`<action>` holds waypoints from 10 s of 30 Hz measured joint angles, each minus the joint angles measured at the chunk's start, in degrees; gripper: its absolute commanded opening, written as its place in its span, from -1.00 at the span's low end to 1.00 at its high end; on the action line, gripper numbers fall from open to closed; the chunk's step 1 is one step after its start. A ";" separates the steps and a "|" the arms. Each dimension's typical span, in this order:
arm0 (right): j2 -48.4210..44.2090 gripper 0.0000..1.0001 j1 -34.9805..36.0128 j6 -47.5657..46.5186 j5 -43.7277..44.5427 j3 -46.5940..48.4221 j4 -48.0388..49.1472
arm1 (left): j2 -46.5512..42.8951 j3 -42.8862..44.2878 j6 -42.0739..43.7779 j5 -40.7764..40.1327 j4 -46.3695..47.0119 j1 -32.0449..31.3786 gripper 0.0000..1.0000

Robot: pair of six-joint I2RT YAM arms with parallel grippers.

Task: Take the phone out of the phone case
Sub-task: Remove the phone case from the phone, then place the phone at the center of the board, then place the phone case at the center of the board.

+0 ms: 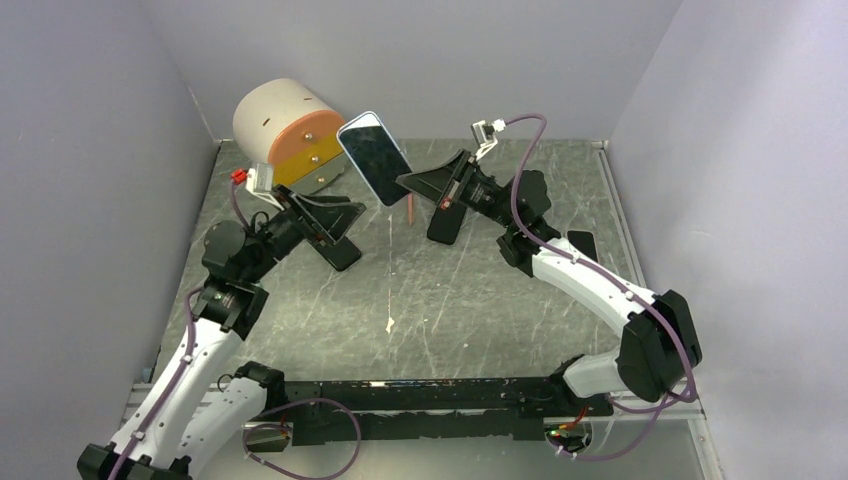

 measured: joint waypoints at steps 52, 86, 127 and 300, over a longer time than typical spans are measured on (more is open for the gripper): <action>-0.66 -1.00 1.36 2.56 7.04 -0.87 1.14 | 15.98 -2.73 -13.29 3.02 18.53 -4.48 0.21; -0.63 -1.00 1.77 2.73 5.01 -0.90 2.45 | 17.22 -3.72 -15.45 1.38 25.90 -3.76 0.37; -5.16 -1.00 1.90 -5.31 3.08 -3.78 -8.63 | 18.45 3.04 1.16 4.02 15.93 -1.92 -0.95; 4.44 -1.00 -19.96 -53.66 16.41 4.92 -74.75 | -2.01 -4.04 17.75 -13.62 -28.04 0.76 0.84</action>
